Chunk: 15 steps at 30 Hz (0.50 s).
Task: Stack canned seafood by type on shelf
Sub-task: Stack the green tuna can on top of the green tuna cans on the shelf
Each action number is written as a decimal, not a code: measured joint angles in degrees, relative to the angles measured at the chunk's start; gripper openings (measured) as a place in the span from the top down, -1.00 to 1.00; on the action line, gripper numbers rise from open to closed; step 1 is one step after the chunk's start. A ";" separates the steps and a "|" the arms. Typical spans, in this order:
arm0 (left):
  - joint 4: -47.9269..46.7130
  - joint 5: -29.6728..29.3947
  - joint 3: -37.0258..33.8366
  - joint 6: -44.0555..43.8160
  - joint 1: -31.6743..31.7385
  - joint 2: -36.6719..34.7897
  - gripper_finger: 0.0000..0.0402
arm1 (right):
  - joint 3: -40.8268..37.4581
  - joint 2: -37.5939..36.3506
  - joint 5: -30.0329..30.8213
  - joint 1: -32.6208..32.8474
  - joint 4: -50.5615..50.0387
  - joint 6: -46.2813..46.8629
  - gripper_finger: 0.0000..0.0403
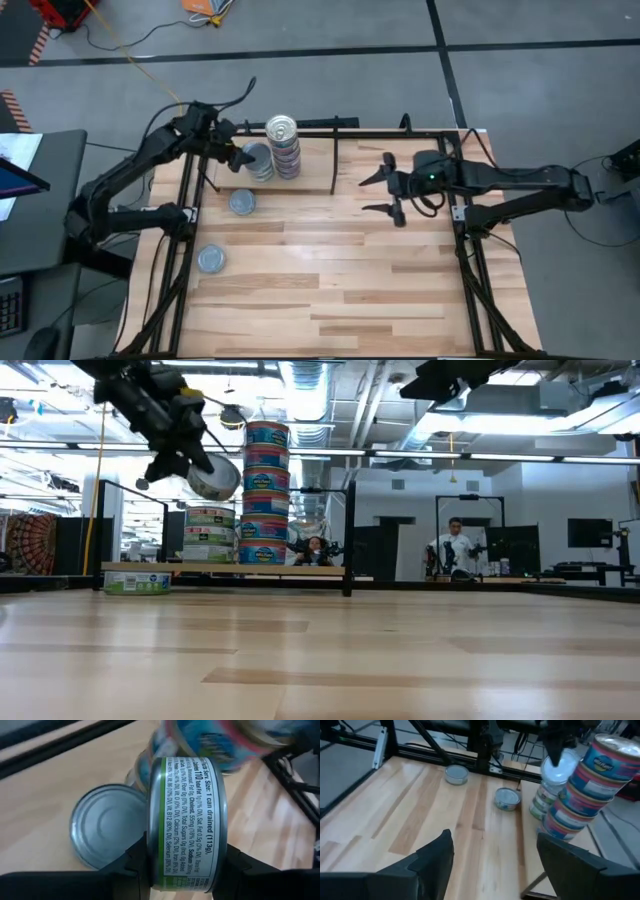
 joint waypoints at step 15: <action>2.37 3.53 0.07 -0.01 2.22 6.80 0.33 | 0.00 1.17 -2.41 -9.71 -0.64 -3.63 -0.54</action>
